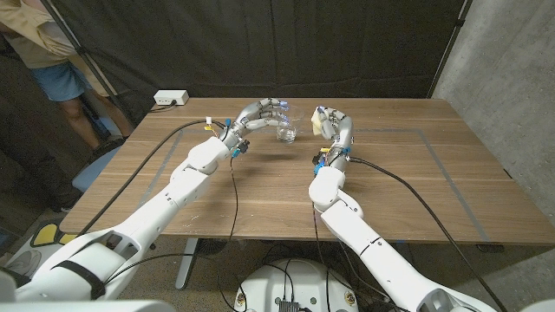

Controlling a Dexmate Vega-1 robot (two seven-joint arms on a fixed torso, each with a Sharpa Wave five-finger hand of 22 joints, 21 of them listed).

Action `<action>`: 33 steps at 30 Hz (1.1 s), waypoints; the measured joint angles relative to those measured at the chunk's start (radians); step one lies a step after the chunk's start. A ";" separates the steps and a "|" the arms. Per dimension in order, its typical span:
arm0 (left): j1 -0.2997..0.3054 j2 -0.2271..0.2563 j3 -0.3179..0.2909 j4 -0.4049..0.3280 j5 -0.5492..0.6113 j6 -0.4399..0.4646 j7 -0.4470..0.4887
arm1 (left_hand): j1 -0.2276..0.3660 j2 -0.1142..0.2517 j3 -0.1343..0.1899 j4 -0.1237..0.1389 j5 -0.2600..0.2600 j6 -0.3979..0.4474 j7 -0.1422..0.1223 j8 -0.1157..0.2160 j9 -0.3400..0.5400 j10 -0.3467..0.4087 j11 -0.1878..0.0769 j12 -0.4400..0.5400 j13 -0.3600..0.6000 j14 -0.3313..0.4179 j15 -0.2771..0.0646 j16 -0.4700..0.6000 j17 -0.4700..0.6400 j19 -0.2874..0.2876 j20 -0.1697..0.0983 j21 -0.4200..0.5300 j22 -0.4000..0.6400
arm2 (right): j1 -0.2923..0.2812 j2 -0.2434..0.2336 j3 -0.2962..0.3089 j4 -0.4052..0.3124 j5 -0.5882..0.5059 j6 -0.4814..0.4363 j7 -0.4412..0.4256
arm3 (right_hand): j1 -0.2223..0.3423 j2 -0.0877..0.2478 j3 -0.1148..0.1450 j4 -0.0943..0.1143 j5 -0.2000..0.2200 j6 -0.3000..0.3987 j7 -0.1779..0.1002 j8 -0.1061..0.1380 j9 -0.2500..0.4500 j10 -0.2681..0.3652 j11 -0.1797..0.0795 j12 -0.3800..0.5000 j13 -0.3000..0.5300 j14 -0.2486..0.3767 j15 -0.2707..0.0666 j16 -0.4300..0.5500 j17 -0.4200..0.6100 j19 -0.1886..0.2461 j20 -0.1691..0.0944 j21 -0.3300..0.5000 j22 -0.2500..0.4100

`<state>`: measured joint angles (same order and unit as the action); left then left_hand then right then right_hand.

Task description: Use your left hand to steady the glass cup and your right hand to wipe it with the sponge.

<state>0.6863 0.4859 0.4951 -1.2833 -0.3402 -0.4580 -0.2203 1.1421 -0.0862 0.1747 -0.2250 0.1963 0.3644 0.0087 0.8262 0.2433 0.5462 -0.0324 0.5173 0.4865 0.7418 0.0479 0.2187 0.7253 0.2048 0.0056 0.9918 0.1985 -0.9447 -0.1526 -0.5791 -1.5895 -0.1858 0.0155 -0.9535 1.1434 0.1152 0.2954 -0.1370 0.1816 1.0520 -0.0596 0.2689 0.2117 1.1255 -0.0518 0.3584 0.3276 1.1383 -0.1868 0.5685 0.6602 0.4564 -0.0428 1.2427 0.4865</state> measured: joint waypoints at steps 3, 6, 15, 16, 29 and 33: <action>0.007 0.010 -0.003 -0.010 0.009 0.003 0.012 | 0.000 0.000 0.000 0.000 0.000 0.000 0.000 0.000 0.000 0.000 0.000 0.000 0.000 0.000 0.000 0.000 0.000 0.000 0.000 0.000 -0.003 | 0.024 -0.031 -0.023 0.012 -0.033 -0.012 -0.023 | 0.000 0.000 -0.003 0.003 0.000 0.000 0.000 0.000 0.000 0.000 0.000 0.000 0.000 0.000 0.000 0.000 0.000 0.000 0.000 0.004 0.000; 0.013 0.017 -0.005 -0.019 0.016 0.005 0.022 | 0.000 0.000 0.000 0.000 0.000 0.000 0.000 0.000 0.000 0.000 0.000 0.000 0.000 0.000 0.000 0.001 0.000 -0.004 -0.004 0.000 -0.003 | 0.046 -0.062 -0.047 0.020 -0.063 -0.028 -0.040 | 0.000 0.000 -0.003 0.003 0.000 0.000 0.000 0.000 -0.001 0.000 0.000 -0.004 0.003 0.000 0.000 0.000 0.000 -0.006 -0.006 0.004 -0.004; 0.030 0.040 -0.011 -0.043 0.040 0.012 0.051 | 0.000 0.000 0.000 0.000 -0.003 0.000 0.000 0.000 0.000 0.000 0.000 0.000 0.000 0.000 0.000 0.002 0.005 -0.004 -0.004 0.007 -0.004 | 0.116 -0.165 -0.134 0.037 -0.165 -0.106 -0.075 | 0.000 0.000 -0.003 0.003 -0.001 -0.006 -0.005 0.000 0.002 -0.005 -0.005 -0.004 0.005 -0.001 -0.001 -0.008 0.005 -0.017 -0.002 0.008 -0.009; 0.032 0.043 -0.012 -0.046 0.043 0.013 0.054 | 0.000 0.000 0.000 0.000 -0.004 0.000 0.000 0.000 0.000 0.000 0.000 0.000 0.000 0.000 0.000 0.002 0.005 -0.004 -0.004 0.007 -0.004 | 0.123 -0.176 -0.144 0.038 -0.178 -0.119 -0.077 | 0.000 0.000 -0.003 0.003 -0.001 -0.007 -0.007 0.000 0.003 -0.005 -0.005 -0.004 0.005 -0.001 -0.001 -0.008 0.005 -0.018 -0.004 0.008 -0.009; 0.057 0.074 -0.016 -0.081 0.082 0.031 0.093 | 0.000 0.000 0.004 -0.004 0.000 0.000 0.000 0.000 0.000 0.004 0.004 0.000 0.000 0.000 0.000 0.001 0.005 -0.004 -0.003 0.011 -0.004 | 0.182 -0.279 -0.242 0.005 -0.300 -0.327 -0.023 | 0.000 0.000 -0.009 0.000 -0.004 -0.006 -0.016 -0.001 0.005 -0.015 -0.015 -0.011 0.011 -0.002 -0.002 -0.015 0.010 -0.027 -0.002 0.015 -0.018; 0.066 0.082 -0.016 -0.093 0.123 0.039 0.132 | 0.000 0.000 0.004 -0.004 0.000 0.000 0.000 0.000 -0.002 0.004 0.004 0.000 0.000 0.000 0.000 0.001 0.005 -0.004 -0.003 0.015 -0.005 | 0.212 -0.325 -0.291 -0.036 -0.326 -0.403 0.026 | 0.002 0.002 -0.013 0.005 0.000 -0.006 -0.016 -0.002 0.005 -0.010 -0.019 -0.012 0.014 -0.002 -0.002 -0.016 0.014 -0.027 -0.002 0.015 -0.019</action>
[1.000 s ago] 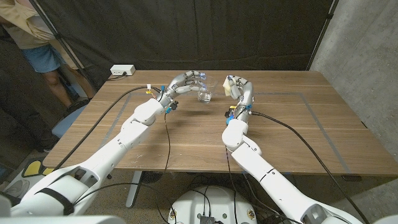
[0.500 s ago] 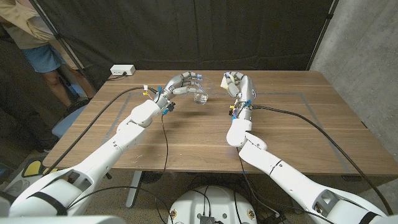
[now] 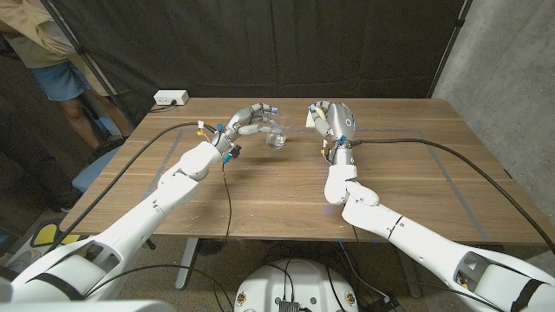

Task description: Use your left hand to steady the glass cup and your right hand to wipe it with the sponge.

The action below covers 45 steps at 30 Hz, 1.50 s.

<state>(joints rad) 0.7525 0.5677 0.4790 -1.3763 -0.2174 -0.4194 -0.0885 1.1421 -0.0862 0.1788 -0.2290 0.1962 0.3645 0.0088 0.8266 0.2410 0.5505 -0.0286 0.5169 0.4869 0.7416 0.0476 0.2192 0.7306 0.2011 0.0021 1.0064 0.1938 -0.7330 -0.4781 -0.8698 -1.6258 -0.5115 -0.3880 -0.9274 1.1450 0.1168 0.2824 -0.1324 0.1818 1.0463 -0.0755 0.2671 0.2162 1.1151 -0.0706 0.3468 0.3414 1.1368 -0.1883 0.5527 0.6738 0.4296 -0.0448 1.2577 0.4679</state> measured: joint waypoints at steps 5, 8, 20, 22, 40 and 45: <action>0.008 0.006 0.000 -0.008 0.038 0.003 0.032 | 0.000 0.000 0.000 0.000 0.000 0.002 0.002 0.000 -0.003 0.000 0.000 -0.002 0.000 0.000 0.000 -0.001 0.000 0.000 0.000 0.000 0.000 | 0.023 -0.031 -0.034 -0.035 -0.025 -0.084 0.069 | 0.002 0.002 0.000 0.000 0.000 0.000 0.000 -0.001 0.000 -0.002 -0.005 0.000 0.000 0.000 0.000 0.000 0.001 -0.004 -0.004 0.005 -0.005; 0.015 0.007 0.003 -0.009 0.063 0.005 0.051 | 0.000 0.000 0.000 0.000 0.000 0.004 0.004 0.000 -0.003 0.000 0.000 -0.003 0.000 0.000 0.000 -0.001 -0.001 0.000 0.000 0.000 0.000 | 0.041 -0.055 -0.064 -0.067 -0.045 -0.149 0.129 | 0.002 0.002 0.000 0.000 0.000 0.002 -0.002 -0.003 -0.001 -0.002 -0.005 -0.001 0.000 0.000 0.000 -0.007 0.001 -0.008 0.001 0.005 -0.005; 0.029 -0.001 0.015 0.015 0.116 0.002 0.100 | 0.000 0.000 0.008 -0.008 -0.006 0.004 0.004 0.000 -0.003 0.003 -0.003 -0.007 0.000 0.003 -0.003 0.000 0.000 0.000 0.000 0.000 0.000 | 0.098 -0.101 -0.153 -0.150 -0.094 -0.355 0.350 | 0.002 0.002 0.000 0.000 0.000 0.005 -0.005 -0.006 0.000 -0.002 -0.005 -0.003 0.005 0.002 -0.002 -0.007 0.005 -0.009 0.002 0.005 -0.014; 0.032 -0.003 0.016 0.021 0.121 0.000 0.105 | 0.000 0.000 0.008 -0.008 -0.007 0.004 0.004 0.000 -0.002 0.003 -0.003 -0.007 0.000 0.003 -0.003 0.003 0.001 -0.004 -0.004 0.003 0.000 | 0.104 -0.104 -0.162 -0.156 -0.098 -0.375 0.372 | 0.002 0.002 0.000 0.000 0.000 0.005 -0.005 -0.006 0.000 -0.002 -0.005 -0.005 0.005 0.002 -0.002 -0.007 0.005 -0.009 0.002 0.005 -0.017; 0.063 -0.040 0.018 0.108 0.130 -0.042 0.165 | 0.000 0.000 0.010 -0.010 -0.002 0.003 0.003 0.000 -0.007 0.003 -0.004 -0.006 0.000 0.003 -0.003 0.004 0.001 -0.005 -0.005 0.008 -0.004 | 0.143 -0.113 -0.222 -0.174 -0.138 -0.468 0.467 | 0.002 0.002 0.000 0.000 -0.001 0.005 -0.005 -0.012 0.000 -0.002 -0.005 -0.008 0.005 0.001 -0.005 -0.013 0.015 -0.014 -0.004 0.019 -0.032; 0.070 -0.066 0.017 0.165 0.128 -0.113 0.204 | 0.000 0.000 0.010 -0.010 -0.003 0.003 0.003 0.000 -0.008 0.002 -0.004 -0.003 0.000 0.003 -0.003 0.004 0.001 -0.007 -0.008 0.008 -0.004 | 0.153 -0.112 -0.238 -0.178 -0.152 -0.498 0.488 | 0.002 0.002 0.000 0.000 -0.001 0.005 -0.005 -0.012 0.000 0.001 -0.007 -0.008 0.005 0.000 -0.005 -0.017 0.015 -0.014 -0.004 0.026 -0.034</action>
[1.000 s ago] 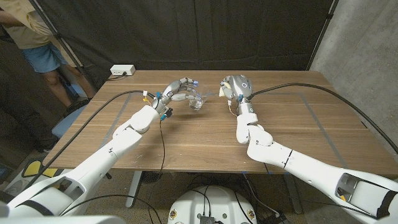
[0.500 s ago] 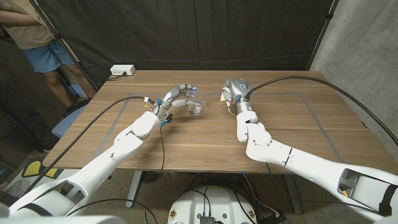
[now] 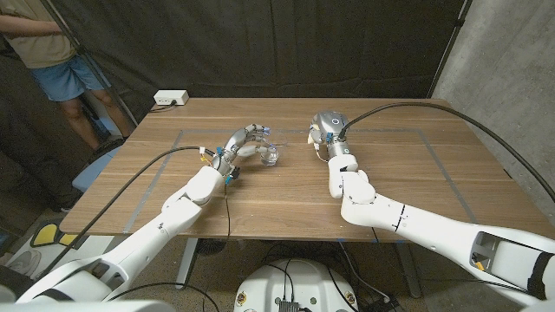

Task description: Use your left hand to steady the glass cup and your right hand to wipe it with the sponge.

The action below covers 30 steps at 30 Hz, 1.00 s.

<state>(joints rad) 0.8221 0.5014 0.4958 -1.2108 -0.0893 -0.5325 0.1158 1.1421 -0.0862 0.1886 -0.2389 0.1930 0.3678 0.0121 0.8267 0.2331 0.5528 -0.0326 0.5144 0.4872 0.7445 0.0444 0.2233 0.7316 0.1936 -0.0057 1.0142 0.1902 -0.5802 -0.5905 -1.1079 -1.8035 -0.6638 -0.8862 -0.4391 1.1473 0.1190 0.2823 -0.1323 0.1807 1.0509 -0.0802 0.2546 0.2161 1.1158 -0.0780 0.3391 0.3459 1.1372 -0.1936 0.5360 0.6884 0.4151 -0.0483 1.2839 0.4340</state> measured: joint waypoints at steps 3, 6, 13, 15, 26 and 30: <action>0.003 -0.024 -0.001 0.049 0.017 -0.049 0.036 | 0.000 0.000 0.000 0.000 0.000 -0.001 -0.001 0.000 -0.001 0.000 0.000 0.000 0.000 0.000 0.000 0.000 0.000 0.001 -0.008 0.000 0.000 | 0.009 0.003 -0.017 -0.003 -0.011 -0.018 0.016 | 0.000 0.000 -0.004 -0.002 0.000 0.002 -0.002 -0.002 0.004 0.003 -0.003 0.000 0.000 0.000 0.000 0.000 0.004 0.000 0.000 0.000 -0.003; 0.006 -0.043 -0.002 0.087 0.047 -0.097 0.086 | 0.000 0.000 0.000 0.000 -0.001 -0.001 -0.001 0.000 -0.003 0.000 0.000 0.001 0.000 0.006 -0.006 0.000 0.000 0.004 -0.011 0.000 0.000 | 0.015 0.005 -0.027 -0.004 -0.019 -0.033 0.026 | 0.000 0.000 -0.007 -0.004 0.000 0.002 -0.002 -0.002 0.005 0.003 -0.003 0.000 0.000 0.000 0.000 0.000 0.005 0.000 0.000 0.000 -0.004; 0.016 -0.081 -0.009 0.156 0.097 -0.159 0.183 | 0.000 0.000 -0.026 0.026 -0.008 -0.020 -0.020 0.000 -0.004 -0.009 -0.031 -0.031 0.001 0.005 -0.072 -0.051 -0.025 -0.016 -0.037 0.000 -0.004 | 0.028 0.011 -0.049 -0.005 -0.035 -0.060 0.059 | 0.000 0.000 -0.007 -0.004 0.001 0.002 -0.002 -0.005 0.005 0.003 -0.003 -0.008 0.000 0.000 0.000 -0.004 0.005 0.000 0.000 0.008 -0.012; 0.019 -0.084 -0.010 0.164 0.111 -0.178 0.212 | 0.000 0.000 -0.042 0.042 -0.011 -0.035 -0.035 0.000 -0.004 -0.018 -0.055 -0.057 0.005 -0.009 -0.106 -0.057 -0.086 -0.037 -0.032 -0.007 -0.004 | 0.040 0.016 -0.065 -0.002 -0.038 -0.069 0.074 | 0.000 0.000 -0.007 -0.004 0.001 0.002 -0.002 -0.005 0.005 0.003 -0.003 -0.008 0.003 0.000 0.000 -0.008 0.004 0.000 0.000 0.008 -0.014; 0.032 -0.061 -0.012 0.154 0.060 -0.171 0.143 | -0.221 0.076 -0.058 0.246 0.029 -0.358 -0.068 -0.167 -0.036 -0.348 -0.034 -0.261 -0.106 -0.511 -0.082 -0.054 -0.344 -0.249 0.031 -0.118 -0.004 | 0.140 0.042 -0.167 0.023 -0.044 -0.141 0.278 | -0.003 0.032 0.005 0.013 0.001 -0.085 -0.028 -0.046 0.007 -0.104 -0.001 -0.098 -0.039 -0.093 0.011 -0.159 -0.113 -0.038 0.005 0.008 -0.098; 0.033 -0.041 -0.011 0.137 0.000 -0.161 0.065 | -0.297 0.099 -0.078 0.290 0.035 -0.496 -0.067 -0.276 -0.043 -0.492 0.013 -0.313 -0.136 -0.653 -0.038 -0.049 -0.393 -0.350 0.076 -0.175 -0.004 | 0.178 0.052 -0.204 0.035 -0.042 -0.176 0.388 | -0.044 0.052 0.006 0.042 0.001 -0.149 -0.033 -0.059 0.004 -0.183 0.001 -0.134 -0.064 -0.170 0.039 -0.258 -0.192 -0.063 0.006 0.008 -0.159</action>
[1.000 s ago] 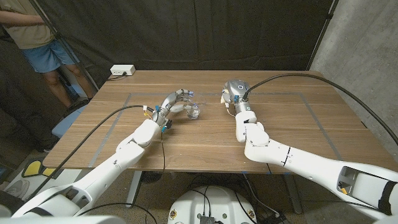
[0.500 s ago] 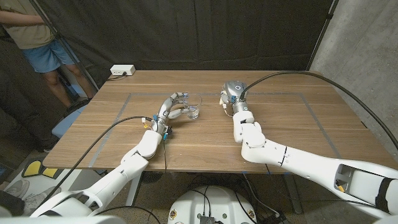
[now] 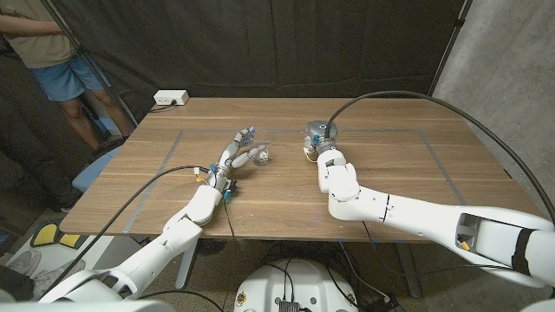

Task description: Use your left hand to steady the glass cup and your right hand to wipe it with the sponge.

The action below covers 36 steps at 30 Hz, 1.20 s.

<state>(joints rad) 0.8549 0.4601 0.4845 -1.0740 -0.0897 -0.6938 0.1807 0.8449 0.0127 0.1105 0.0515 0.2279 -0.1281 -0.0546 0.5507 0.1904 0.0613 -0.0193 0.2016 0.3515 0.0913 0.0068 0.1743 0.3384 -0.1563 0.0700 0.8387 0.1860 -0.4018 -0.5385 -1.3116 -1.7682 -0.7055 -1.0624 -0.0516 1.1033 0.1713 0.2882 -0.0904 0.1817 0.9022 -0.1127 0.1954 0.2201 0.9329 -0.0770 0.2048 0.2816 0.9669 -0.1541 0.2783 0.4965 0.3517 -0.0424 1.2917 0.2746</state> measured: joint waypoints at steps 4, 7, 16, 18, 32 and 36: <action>0.000 0.014 -0.002 -0.014 -0.042 0.007 -0.057 | -0.025 0.006 -0.005 0.014 0.000 -0.040 -0.004 -0.054 -0.005 -0.070 0.023 -0.009 -0.013 -0.079 0.026 0.000 -0.021 -0.018 0.023 -0.031 0.000 | 0.058 0.015 -0.055 0.023 0.006 -0.032 0.120 | -0.071 -0.013 -0.007 0.029 0.000 -0.073 0.003 -0.011 -0.008 -0.098 0.002 -0.014 -0.024 -0.093 0.032 -0.071 -0.051 -0.041 0.001 0.000 -0.050; 0.000 0.028 -0.008 -0.031 -0.078 0.013 -0.104 | -0.036 0.013 -0.008 0.022 0.000 -0.040 -0.004 -0.071 -0.002 -0.092 0.038 -0.009 -0.018 -0.103 0.040 0.000 -0.028 -0.015 0.031 -0.041 0.000 | 0.089 0.023 -0.083 0.036 0.008 -0.042 0.155 | -0.118 -0.023 -0.019 0.047 0.001 -0.125 0.003 -0.015 -0.012 -0.155 0.009 -0.017 -0.037 -0.153 0.050 -0.090 -0.068 -0.067 0.001 0.000 -0.074; -0.001 0.056 -0.029 -0.065 -0.119 0.009 -0.158 | -0.047 0.023 -0.009 0.026 0.000 -0.040 -0.004 -0.079 -0.002 -0.109 0.051 -0.009 -0.022 -0.119 0.045 0.000 -0.032 -0.016 0.031 -0.041 0.003 | 0.152 0.046 -0.141 0.063 0.018 -0.082 0.294 | -0.224 -0.058 -0.048 0.084 0.001 -0.338 0.004 -0.022 -0.022 -0.369 0.021 -0.020 -0.070 -0.310 0.089 -0.094 -0.105 -0.128 0.003 -0.025 -0.102; -0.001 0.063 -0.037 -0.072 -0.125 0.003 -0.167 | -0.047 0.023 -0.009 0.026 0.000 -0.040 -0.004 -0.085 -0.002 -0.115 0.057 -0.009 -0.022 -0.120 0.047 0.000 -0.032 -0.016 0.031 -0.048 0.003 | 0.163 0.050 -0.150 0.067 0.018 -0.082 0.294 | -0.268 -0.075 -0.066 0.102 0.001 -0.406 0.010 -0.022 -0.025 -0.436 0.031 -0.020 -0.076 -0.360 0.094 -0.094 -0.114 -0.141 0.006 -0.040 -0.103; 0.018 0.097 -0.075 -0.123 -0.158 -0.031 -0.194 | -0.087 0.015 -0.027 0.044 0.000 -0.044 0.000 -0.129 -0.002 -0.180 0.066 -0.009 -0.032 -0.184 0.074 0.006 -0.046 -0.016 0.041 -0.073 0.003 | 0.190 0.063 -0.165 0.064 0.037 -0.130 0.358 | -0.477 -0.120 -0.173 0.180 0.001 -0.575 0.038 -0.018 -0.025 -0.596 0.073 -0.012 -0.086 -0.557 0.113 -0.094 -0.150 -0.254 0.086 -0.146 -0.107; 0.029 0.114 -0.092 -0.150 -0.164 -0.033 -0.195 | -0.098 0.027 -0.032 0.048 0.000 -0.044 0.000 -0.133 -0.002 -0.180 0.066 -0.009 -0.032 -0.185 0.075 0.008 -0.051 -0.016 0.041 -0.073 0.003 | 0.190 0.064 -0.161 0.060 0.044 -0.140 0.348 | -0.519 -0.125 -0.187 0.195 0.001 -0.604 0.039 -0.018 -0.025 -0.637 0.079 -0.012 -0.087 -0.612 0.134 -0.098 -0.163 -0.298 0.126 -0.191 -0.107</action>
<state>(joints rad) 0.8843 0.5740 0.3923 -1.2237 -0.2534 -0.7270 -0.0139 0.7467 0.0396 0.0790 0.0996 0.2279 -0.1719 -0.0550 0.4176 0.1886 -0.1189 0.0465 0.1923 0.3199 -0.0935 0.0822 0.1819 0.2876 -0.1719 0.1113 0.7653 0.1887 -0.2117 -0.4746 -1.4728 -1.7082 -0.6617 -1.2024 0.2963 0.5839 0.0463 0.1011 0.1043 0.1827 0.2981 -0.0740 0.1776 0.1951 0.2964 0.0023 0.1929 0.1949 0.3554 -0.0197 0.1806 0.3335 0.0541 0.0838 1.1004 0.1673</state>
